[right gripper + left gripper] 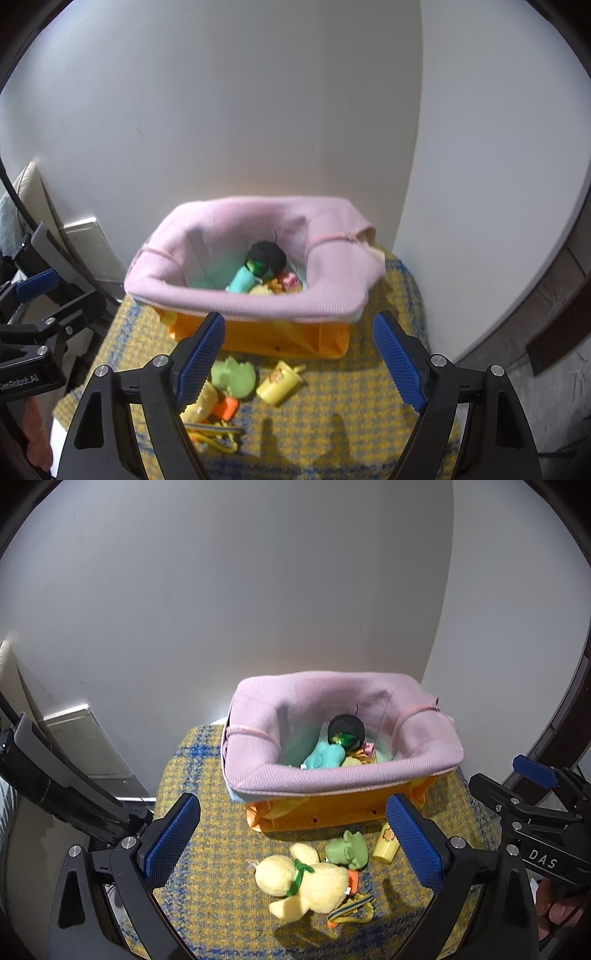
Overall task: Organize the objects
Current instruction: 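Withdraw both tools from the basket toward the plush duck and strap toy, then grasp the yellow plush duck with the left tool while the right tool grasps the yellow-blue strap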
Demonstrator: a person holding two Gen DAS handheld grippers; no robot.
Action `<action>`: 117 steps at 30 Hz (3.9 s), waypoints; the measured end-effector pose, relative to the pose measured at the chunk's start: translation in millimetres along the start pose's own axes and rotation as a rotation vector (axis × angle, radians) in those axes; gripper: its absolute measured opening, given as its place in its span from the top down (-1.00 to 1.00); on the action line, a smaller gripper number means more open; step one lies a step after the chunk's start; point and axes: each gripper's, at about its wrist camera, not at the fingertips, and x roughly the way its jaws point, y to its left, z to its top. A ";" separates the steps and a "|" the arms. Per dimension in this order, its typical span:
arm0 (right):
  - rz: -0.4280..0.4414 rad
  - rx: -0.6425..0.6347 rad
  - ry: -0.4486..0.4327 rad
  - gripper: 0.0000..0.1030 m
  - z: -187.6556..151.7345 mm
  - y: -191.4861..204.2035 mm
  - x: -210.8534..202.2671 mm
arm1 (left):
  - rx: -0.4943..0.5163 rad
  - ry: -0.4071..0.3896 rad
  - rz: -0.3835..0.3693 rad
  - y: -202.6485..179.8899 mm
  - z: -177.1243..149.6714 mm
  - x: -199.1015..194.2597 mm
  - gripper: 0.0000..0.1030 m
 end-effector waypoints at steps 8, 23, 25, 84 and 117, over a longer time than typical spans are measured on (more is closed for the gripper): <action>-0.002 0.023 0.034 -0.60 -37.6 -5.9 8.5 | 0.015 0.031 -0.030 -5.3 -30.0 14.6 -0.99; -0.036 0.062 0.124 -0.60 -83.1 -18.0 30.7 | -0.001 0.158 -0.056 -19.7 -81.9 69.8 -0.99; -0.037 0.066 0.135 -0.60 -87.6 -20.6 34.0 | 0.013 0.175 -0.078 -21.2 -87.0 75.3 -0.99; 0.023 0.126 0.220 -0.60 -128.3 -12.4 76.8 | -0.062 0.201 -0.083 14.6 -108.2 92.8 -0.22; 0.071 -0.103 0.342 -0.60 -149.2 119.1 116.4 | -0.078 0.152 0.009 83.0 -144.9 73.5 -0.22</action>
